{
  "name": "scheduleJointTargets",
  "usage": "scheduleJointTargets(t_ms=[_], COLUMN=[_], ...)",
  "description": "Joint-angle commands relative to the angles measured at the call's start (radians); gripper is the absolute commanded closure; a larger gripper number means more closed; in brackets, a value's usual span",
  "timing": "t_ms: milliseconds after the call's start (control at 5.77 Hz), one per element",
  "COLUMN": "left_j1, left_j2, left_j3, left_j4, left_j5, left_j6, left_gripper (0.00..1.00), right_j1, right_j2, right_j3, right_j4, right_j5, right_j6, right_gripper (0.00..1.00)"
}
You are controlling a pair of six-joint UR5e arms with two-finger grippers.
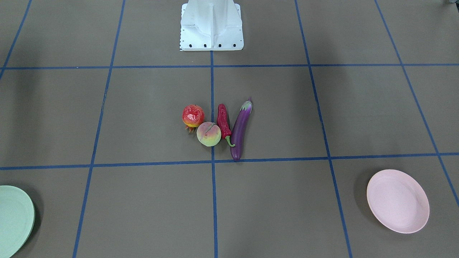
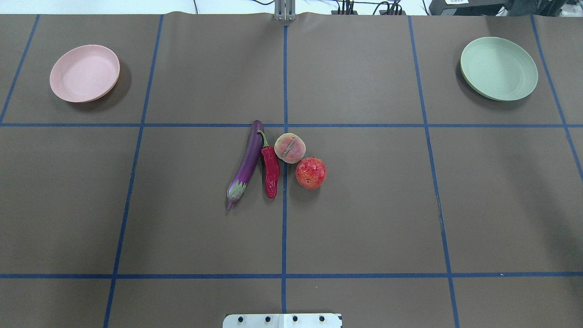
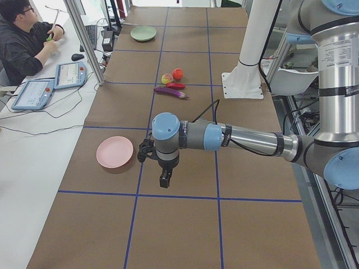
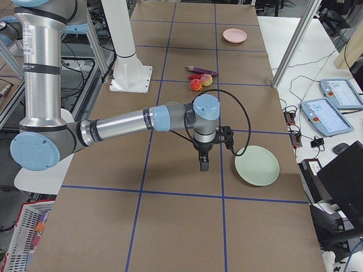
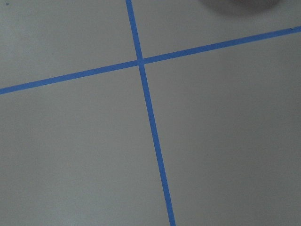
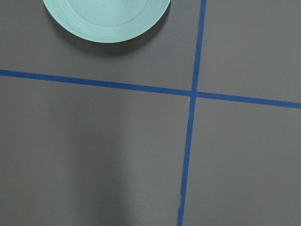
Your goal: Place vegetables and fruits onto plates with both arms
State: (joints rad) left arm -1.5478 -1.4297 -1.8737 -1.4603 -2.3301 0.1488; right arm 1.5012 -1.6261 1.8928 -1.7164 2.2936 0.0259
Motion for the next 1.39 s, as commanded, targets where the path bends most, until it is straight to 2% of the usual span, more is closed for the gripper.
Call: scheduleJointTargets(t_ms=[0,173,347,693,867,1213], left_j1=[0.002,0.000,0.000,0.002,0.003,0.008], left_j2=[-0.012,-0.018,-0.018,-0.017,-0.015,-0.009], left_j3=[-0.011,-0.013,-0.013,-0.008,0.001,0.004], left_j4=[-0.002,-0.008,-0.014,-0.012,-0.012,-0.011], left_j5=[0.002,0.000,0.000,0.000,0.000,0.000], left_j6=[0.000,0.000,0.002,0.000,0.000,0.000], left_gripper=[0.00,0.00,0.00,0.00,0.00,0.00], right_j1=[-0.031,-0.073,-0.160,-0.371,-0.501,-0.793], right_j2=[0.000,0.000,0.009,0.223,0.332,0.531], right_j3=[-0.004,0.000,-0.009,-0.046,-0.046,-0.085], right_j4=[0.080,0.160,0.328,0.362,0.360,0.347], right_j5=[0.004,0.024,0.021,0.018,0.004,-0.284], right_j6=[-0.001,-0.006,0.005,0.182,0.365,0.694], right_gripper=[0.00,0.00,0.00,0.00,0.00,0.01])
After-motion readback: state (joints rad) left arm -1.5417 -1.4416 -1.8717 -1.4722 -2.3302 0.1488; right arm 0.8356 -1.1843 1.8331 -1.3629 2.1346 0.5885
